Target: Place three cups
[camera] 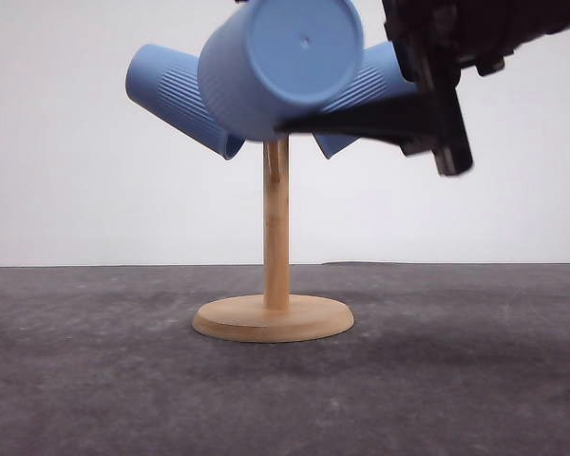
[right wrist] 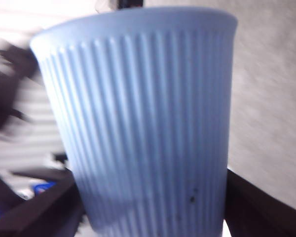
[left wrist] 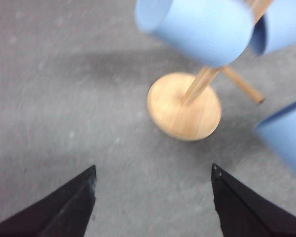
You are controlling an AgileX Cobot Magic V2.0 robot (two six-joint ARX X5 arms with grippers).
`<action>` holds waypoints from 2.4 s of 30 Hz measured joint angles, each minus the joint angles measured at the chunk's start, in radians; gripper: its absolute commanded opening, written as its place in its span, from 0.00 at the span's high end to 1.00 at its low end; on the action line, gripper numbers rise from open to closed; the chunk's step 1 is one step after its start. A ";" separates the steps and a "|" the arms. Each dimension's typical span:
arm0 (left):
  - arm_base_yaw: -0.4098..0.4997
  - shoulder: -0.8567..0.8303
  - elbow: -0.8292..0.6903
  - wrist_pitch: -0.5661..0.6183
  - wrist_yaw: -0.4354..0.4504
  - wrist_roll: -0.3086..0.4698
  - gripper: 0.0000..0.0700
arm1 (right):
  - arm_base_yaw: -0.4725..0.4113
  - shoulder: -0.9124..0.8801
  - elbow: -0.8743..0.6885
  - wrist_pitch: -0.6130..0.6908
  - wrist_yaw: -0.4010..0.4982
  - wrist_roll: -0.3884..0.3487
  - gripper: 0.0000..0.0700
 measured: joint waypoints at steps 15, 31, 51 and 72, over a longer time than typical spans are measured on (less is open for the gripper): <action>0.058 -0.148 -0.130 0.030 0.000 -0.015 0.37 | 0.009 -0.141 -0.099 -0.043 -0.005 0.178 0.36; 0.063 -0.142 -0.130 0.047 0.000 -0.019 0.37 | 0.010 -0.435 -0.339 0.278 0.148 0.588 0.36; 0.063 -0.142 -0.130 0.053 0.000 -0.045 0.37 | 0.006 0.172 -0.192 0.679 0.021 0.704 0.36; 0.063 -0.142 -0.130 0.054 0.000 -0.045 0.37 | -0.094 0.431 -0.023 0.744 -0.004 0.705 0.30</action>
